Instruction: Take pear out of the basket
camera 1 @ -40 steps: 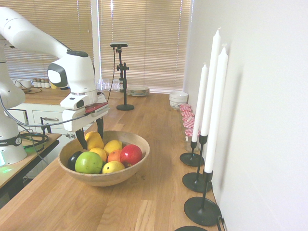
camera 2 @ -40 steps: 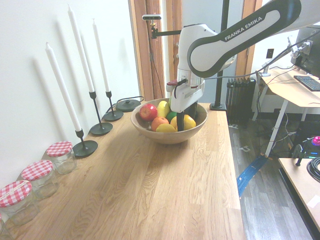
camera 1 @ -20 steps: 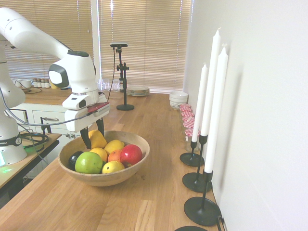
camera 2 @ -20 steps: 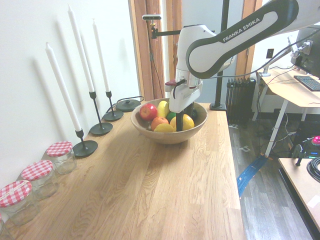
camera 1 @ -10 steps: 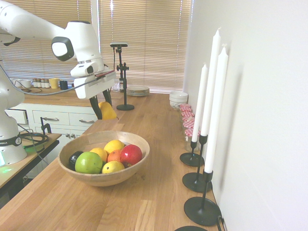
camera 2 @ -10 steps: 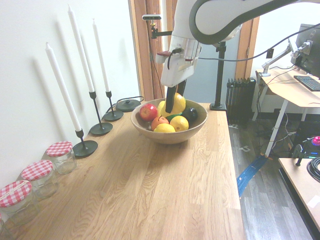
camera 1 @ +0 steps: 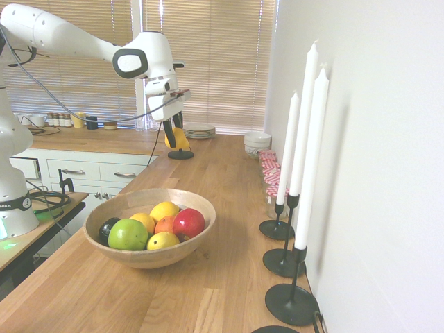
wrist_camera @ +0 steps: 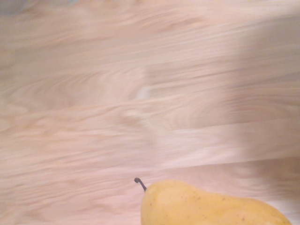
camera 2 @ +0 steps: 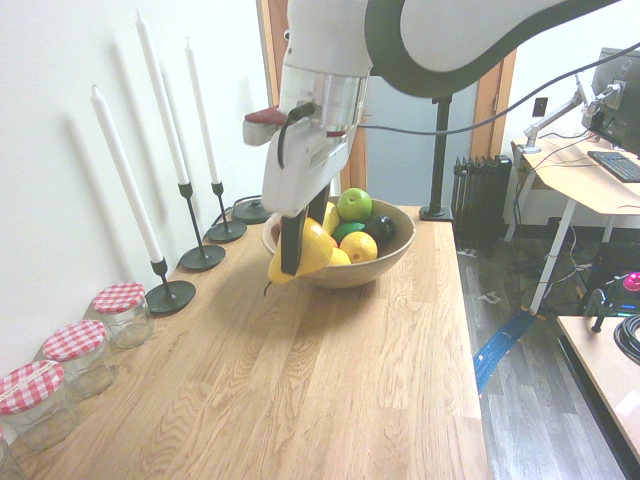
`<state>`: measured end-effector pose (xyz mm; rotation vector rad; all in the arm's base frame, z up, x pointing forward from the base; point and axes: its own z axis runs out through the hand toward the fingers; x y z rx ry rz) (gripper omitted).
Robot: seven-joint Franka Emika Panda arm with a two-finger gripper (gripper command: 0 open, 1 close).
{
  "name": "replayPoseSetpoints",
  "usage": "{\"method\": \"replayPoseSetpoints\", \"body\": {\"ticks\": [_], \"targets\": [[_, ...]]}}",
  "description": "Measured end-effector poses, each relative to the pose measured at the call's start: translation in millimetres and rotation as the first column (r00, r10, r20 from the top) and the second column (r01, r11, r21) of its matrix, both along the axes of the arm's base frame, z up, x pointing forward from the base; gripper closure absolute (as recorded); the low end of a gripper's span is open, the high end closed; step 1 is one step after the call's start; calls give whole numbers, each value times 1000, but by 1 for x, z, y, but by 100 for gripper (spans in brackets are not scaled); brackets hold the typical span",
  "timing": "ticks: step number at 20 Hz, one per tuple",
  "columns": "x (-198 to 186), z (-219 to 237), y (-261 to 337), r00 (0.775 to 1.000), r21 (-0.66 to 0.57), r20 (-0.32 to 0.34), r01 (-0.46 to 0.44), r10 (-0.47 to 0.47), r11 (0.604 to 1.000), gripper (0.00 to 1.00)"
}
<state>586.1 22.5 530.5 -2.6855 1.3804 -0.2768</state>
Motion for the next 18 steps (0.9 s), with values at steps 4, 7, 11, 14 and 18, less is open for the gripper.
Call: {"method": "replayPoseSetpoints", "body": {"ticks": [4, 7, 11, 14, 18], "targets": [[27, -51, 21, 998, -6, -65, -25, 25, 1000, 100], [44, -93, 25, 994, -22, -107, -34, 32, 999, 100], [59, -129, 22, 989, -26, -144, -25, 21, 999, 100], [65, -141, 19, 988, -27, -157, -16, 12, 999, 100], [68, -156, 19, 985, -29, -173, -11, 6, 1000, 100]]}}
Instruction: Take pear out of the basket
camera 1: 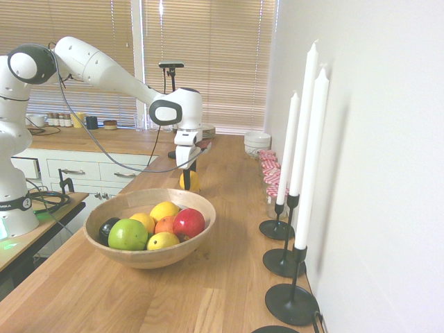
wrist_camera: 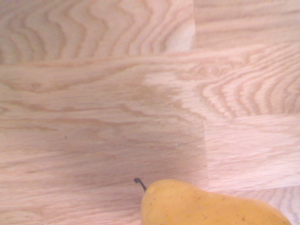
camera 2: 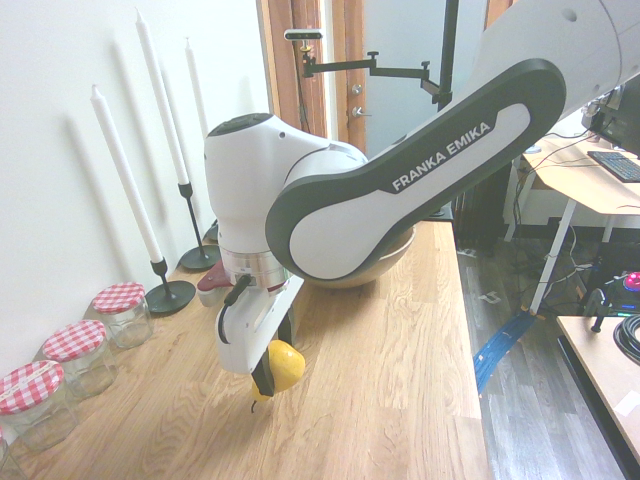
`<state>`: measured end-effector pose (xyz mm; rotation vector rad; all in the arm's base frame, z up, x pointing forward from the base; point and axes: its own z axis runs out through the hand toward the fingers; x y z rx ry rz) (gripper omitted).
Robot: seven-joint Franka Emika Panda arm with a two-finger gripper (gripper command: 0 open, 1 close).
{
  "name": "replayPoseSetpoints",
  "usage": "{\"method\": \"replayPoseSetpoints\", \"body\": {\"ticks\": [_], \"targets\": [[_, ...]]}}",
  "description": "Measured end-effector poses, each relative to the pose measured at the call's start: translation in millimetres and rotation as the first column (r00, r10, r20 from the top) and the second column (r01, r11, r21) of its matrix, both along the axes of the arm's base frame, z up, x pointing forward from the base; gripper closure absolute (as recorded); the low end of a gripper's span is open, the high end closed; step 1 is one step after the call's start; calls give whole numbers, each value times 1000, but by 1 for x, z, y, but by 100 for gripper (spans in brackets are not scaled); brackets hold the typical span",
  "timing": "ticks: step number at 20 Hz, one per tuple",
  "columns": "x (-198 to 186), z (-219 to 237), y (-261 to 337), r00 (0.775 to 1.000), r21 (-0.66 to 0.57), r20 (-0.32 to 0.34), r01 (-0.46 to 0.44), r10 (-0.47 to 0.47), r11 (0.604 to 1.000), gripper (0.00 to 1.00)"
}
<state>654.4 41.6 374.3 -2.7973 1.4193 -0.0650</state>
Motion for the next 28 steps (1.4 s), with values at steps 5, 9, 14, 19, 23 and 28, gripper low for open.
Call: {"method": "replayPoseSetpoints", "body": {"ticks": [5, 9, 14, 19, 23, 28], "targets": [[1, -9, -2, 1000, -3, -11, 4, -4, 1000, 100], [1, -10, 0, 1000, -3, -12, 1, -1, 1000, 100], [1, -12, -1, 1000, -3, -15, 6, -6, 1000, 0], [1, -12, -1, 1000, -3, -15, 12, -12, 1000, 0], [1, -12, -1, 1000, -3, -15, 12, -12, 1000, 0], [2, -12, -2, 1000, -2, -14, 16, -16, 1000, 0]]}}
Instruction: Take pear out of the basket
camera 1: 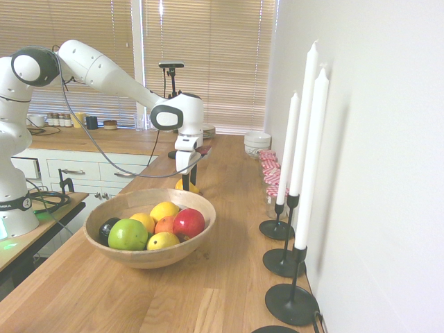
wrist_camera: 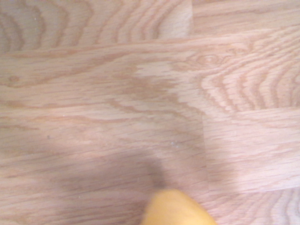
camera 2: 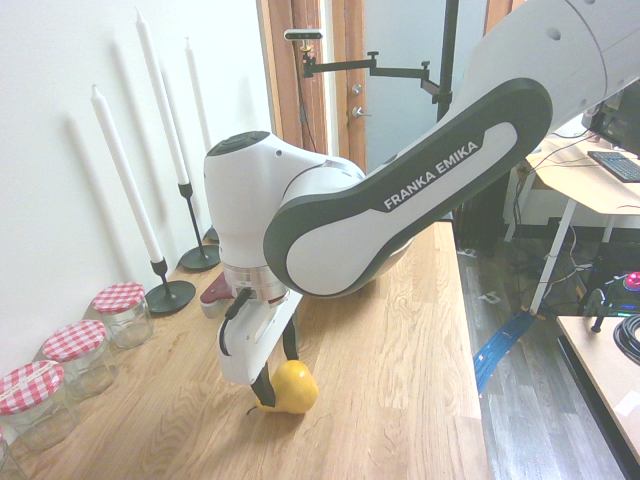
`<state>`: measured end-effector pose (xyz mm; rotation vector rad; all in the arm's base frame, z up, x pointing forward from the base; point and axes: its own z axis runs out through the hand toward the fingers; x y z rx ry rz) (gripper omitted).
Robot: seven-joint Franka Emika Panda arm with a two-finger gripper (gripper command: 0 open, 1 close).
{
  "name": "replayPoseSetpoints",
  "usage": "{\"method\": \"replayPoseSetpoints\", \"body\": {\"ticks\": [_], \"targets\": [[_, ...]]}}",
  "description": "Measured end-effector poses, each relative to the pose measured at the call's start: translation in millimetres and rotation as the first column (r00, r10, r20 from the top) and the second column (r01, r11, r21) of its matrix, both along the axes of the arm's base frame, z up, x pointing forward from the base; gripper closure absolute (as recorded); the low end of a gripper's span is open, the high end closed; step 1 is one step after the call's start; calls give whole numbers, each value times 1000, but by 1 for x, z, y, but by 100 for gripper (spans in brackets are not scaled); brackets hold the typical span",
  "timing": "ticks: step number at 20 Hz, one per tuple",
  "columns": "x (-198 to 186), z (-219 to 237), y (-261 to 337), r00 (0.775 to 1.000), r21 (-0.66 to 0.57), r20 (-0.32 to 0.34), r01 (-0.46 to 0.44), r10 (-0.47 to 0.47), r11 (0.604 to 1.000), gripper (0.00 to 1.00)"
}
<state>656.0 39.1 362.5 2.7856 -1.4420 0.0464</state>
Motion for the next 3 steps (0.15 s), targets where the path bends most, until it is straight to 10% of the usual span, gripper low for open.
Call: {"method": "replayPoseSetpoints", "body": {"ticks": [3], "targets": [[0, 0, -2, 1000, 0, 0, 5, -5, 1000, 0]]}}
